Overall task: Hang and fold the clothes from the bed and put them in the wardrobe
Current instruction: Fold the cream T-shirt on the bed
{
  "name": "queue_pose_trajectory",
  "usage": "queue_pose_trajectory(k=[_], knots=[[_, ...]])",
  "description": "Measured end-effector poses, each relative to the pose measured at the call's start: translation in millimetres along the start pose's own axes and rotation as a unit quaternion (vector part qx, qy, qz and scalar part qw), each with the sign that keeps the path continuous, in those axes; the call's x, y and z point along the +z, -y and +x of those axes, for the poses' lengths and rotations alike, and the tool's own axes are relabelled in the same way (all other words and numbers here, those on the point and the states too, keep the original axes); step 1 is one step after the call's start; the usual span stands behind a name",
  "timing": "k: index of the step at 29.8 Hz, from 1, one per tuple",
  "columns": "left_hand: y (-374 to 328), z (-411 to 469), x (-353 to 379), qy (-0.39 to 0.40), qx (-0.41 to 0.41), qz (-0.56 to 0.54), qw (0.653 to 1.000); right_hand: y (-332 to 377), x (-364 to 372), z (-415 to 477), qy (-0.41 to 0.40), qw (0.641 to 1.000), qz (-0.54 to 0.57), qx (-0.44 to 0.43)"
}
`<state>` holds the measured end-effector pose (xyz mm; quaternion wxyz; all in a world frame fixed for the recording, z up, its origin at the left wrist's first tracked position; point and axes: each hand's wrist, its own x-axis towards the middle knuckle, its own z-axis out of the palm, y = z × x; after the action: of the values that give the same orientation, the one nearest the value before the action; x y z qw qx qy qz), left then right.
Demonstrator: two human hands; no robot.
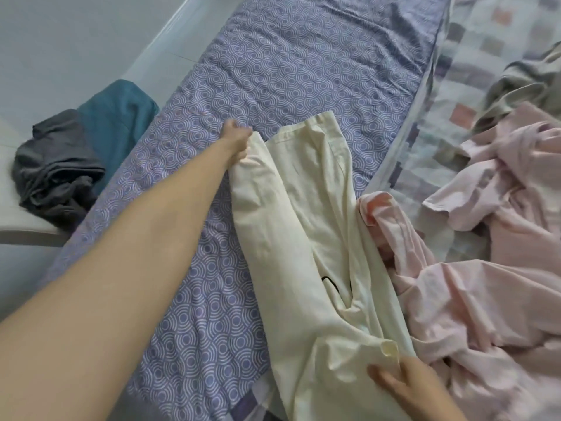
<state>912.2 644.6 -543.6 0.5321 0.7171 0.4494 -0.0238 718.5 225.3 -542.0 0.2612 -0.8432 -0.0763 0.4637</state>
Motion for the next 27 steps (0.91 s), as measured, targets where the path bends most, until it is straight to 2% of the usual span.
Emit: queue_pose_trajectory(k=[2,4,5,7,9,11,15,18,21,24,27], knots=[[32,-22,26,0.046,0.09,0.172,0.98,-7,-3,6,-0.024,0.999,-0.012,0.027],[71,-64,35,0.034,0.208,0.317,0.924,-9,-1,11,-0.022,0.999,0.006,0.023],[93,-94,37,0.017,0.269,0.337,0.902,-12,-2,11,-0.035,0.999,0.016,0.011],[142,-167,40,0.0,0.378,0.31,0.872,-11,-2,11,-0.072,0.996,0.058,-0.006],[195,-240,45,0.025,0.43,0.275,0.86,-8,-2,11,-0.095,0.99,0.104,-0.019],[238,-306,53,0.064,0.407,0.298,0.861,-7,1,9,-0.112,0.985,0.128,-0.036],[295,-382,83,0.099,0.296,0.415,0.855,-10,-3,5,-0.141,0.982,0.109,-0.057],[311,-395,95,0.038,0.306,0.478,0.823,-14,-11,-2,-0.131,0.987,0.072,-0.061],[310,-407,99,-0.028,0.327,0.495,0.805,-18,-21,-9,-0.131,0.99,-0.002,-0.054],[314,-416,101,-0.052,0.325,0.538,0.776,-23,-26,-13,-0.123,0.991,-0.032,-0.045],[322,-426,98,-0.055,0.307,0.526,0.791,-26,-27,-19,-0.11,0.992,-0.015,-0.064]])
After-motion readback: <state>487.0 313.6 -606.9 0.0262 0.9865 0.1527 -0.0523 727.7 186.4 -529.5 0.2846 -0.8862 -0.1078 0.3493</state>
